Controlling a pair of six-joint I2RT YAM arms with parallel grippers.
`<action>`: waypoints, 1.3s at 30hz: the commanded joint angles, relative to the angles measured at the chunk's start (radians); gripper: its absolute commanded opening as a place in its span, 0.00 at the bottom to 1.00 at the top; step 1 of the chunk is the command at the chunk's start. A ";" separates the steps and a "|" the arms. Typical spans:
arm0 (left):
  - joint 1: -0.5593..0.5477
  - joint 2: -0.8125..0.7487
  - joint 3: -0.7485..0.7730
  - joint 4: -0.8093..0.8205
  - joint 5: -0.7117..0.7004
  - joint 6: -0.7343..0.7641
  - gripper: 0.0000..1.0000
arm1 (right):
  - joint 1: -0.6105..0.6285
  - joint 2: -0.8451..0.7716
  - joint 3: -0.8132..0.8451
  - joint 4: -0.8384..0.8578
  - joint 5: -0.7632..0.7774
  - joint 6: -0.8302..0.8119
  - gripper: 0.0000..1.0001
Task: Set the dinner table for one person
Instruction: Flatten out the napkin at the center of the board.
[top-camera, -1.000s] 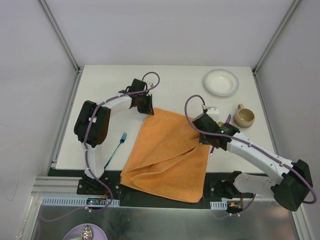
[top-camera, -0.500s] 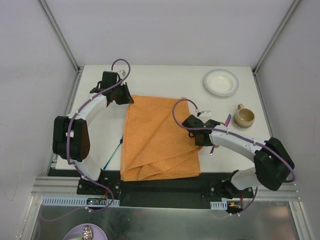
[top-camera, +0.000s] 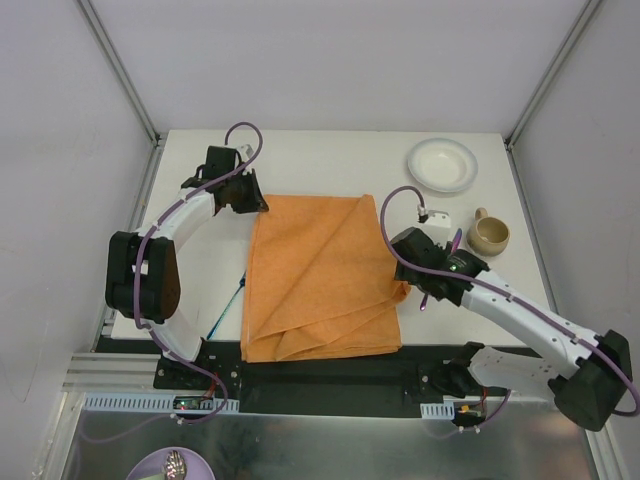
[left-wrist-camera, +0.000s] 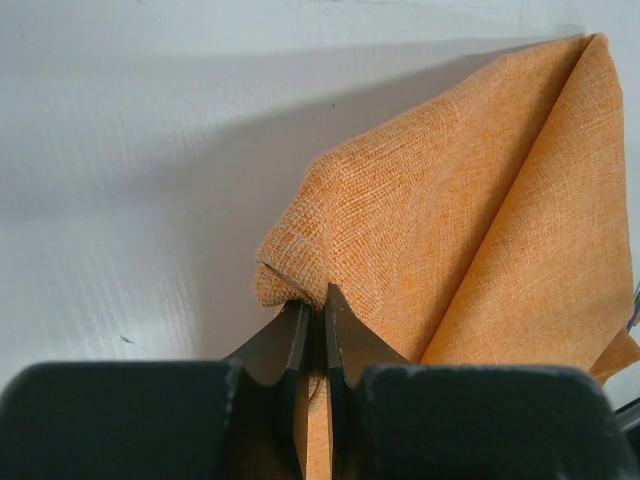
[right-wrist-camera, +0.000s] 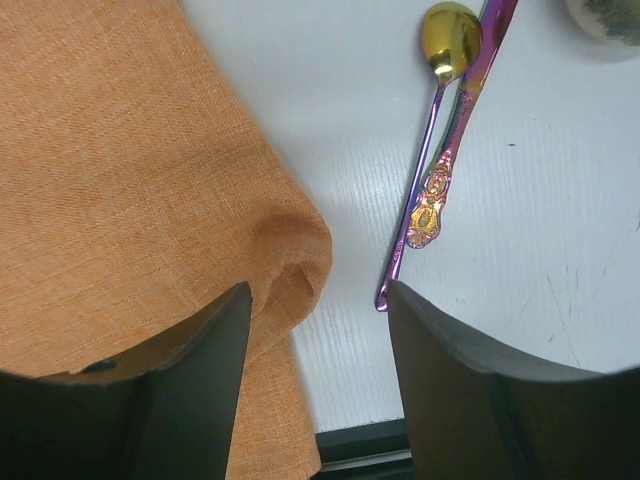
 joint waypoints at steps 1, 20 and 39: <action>-0.001 -0.007 0.003 -0.010 0.029 0.017 0.00 | 0.003 -0.075 0.010 -0.069 0.035 0.064 0.60; -0.001 0.002 0.008 -0.009 0.048 0.017 0.00 | 0.017 -0.059 -0.191 0.147 -0.042 0.148 0.60; -0.001 -0.004 0.005 -0.009 0.049 0.023 0.00 | 0.025 0.083 -0.162 0.276 -0.052 0.078 0.60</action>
